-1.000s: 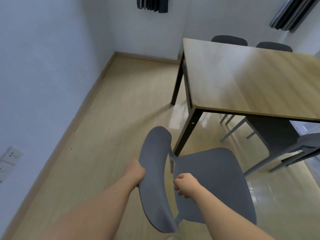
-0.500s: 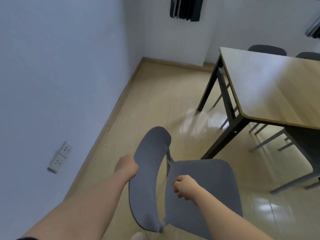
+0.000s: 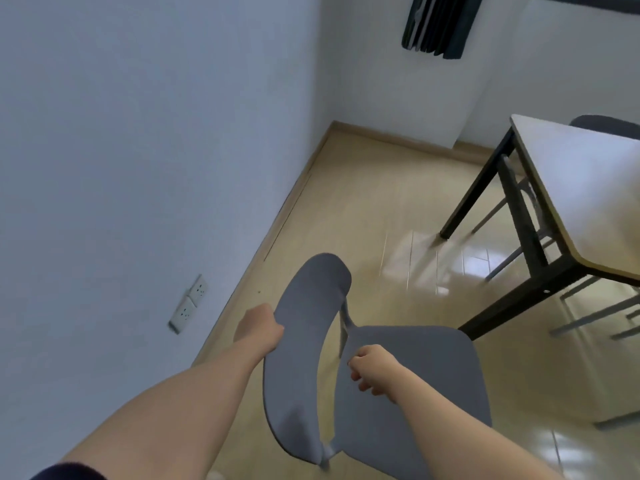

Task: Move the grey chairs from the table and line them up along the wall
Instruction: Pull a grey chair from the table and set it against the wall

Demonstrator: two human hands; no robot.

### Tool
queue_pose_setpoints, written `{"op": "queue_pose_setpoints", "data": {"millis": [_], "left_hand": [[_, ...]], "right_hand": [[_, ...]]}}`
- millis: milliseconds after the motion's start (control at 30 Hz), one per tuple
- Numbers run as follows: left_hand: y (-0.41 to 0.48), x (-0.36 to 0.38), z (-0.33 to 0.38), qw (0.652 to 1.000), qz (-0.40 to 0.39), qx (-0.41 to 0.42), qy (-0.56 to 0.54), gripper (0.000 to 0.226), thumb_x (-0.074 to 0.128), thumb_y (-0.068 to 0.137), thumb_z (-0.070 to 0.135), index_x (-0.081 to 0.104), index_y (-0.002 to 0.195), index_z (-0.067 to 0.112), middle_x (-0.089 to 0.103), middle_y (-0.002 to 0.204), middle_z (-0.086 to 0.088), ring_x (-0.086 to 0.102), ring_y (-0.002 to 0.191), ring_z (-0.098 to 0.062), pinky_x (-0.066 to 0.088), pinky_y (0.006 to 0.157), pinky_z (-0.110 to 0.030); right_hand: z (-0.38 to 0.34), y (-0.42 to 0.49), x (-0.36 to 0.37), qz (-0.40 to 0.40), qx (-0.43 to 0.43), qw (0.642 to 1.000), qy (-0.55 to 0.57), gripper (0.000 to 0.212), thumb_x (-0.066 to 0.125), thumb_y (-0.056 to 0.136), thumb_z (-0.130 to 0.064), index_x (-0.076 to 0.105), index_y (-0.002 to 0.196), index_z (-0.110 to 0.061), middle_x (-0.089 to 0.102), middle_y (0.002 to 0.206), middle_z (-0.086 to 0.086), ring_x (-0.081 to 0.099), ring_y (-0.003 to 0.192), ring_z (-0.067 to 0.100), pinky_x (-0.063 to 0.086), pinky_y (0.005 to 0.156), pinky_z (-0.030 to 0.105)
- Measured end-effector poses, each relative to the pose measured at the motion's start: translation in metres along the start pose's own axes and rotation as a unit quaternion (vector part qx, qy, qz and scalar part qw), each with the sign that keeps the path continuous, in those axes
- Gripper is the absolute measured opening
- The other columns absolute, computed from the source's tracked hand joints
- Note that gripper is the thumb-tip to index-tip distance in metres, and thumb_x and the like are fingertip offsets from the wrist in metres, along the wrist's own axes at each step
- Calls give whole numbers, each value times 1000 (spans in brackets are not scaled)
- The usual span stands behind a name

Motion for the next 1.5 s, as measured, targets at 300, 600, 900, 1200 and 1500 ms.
{"op": "queue_pose_setpoints", "data": {"millis": [300, 600, 900, 1200, 1500], "left_hand": [[40, -90, -101, 999, -30, 17, 8, 21, 49, 91, 13, 45, 69, 13, 51, 80, -3, 53, 78, -24, 41, 63, -27], [55, -170, -196, 998, 12, 6, 65, 22, 53, 92, 20, 58, 106, 4, 64, 116, -15, 60, 103, -32, 41, 74, -28], [44, -210, -223, 990, 44, 10, 132, 28, 53, 94, 22, 56, 115, 3, 62, 125, -16, 57, 118, -33, 45, 91, -34], [31, -220, -218, 975, 83, -5, 208, 32, 37, 94, -3, 44, 125, -1, 55, 131, -19, 55, 121, -36, 45, 97, -39], [11, -203, -231, 963, 43, 52, 263, 53, 46, 87, 0, 24, 135, 9, 47, 128, -19, 53, 118, -33, 47, 93, -37]], "right_hand": [[-113, -1, 95, 34, 16, 998, 47, 18, 36, 92, -11, 54, 91, -9, 54, 78, 4, 50, 67, 20, 33, 53, 25], [-205, 1, 169, -11, -15, 1000, 10, 17, 37, 93, -12, 53, 95, -10, 56, 86, 4, 53, 73, 19, 36, 55, 23], [-240, -1, 197, -21, -48, 999, -15, 15, 38, 93, -13, 52, 93, -10, 56, 82, 4, 51, 65, 17, 36, 55, 25], [-239, -13, 201, -6, -62, 998, -23, 28, 38, 94, -13, 60, 108, -4, 57, 93, 8, 54, 72, 21, 38, 59, 26], [-232, -19, 219, -27, -53, 998, -32, 16, 36, 93, -12, 52, 96, -9, 55, 93, 9, 50, 60, 16, 38, 58, 26]]}}
Point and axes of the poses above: each hand's wrist, its own y-axis towards the middle knuckle, its own x-axis out of the palm, z = x × y, the point moved 1 cm from there along y, towards the middle knuckle
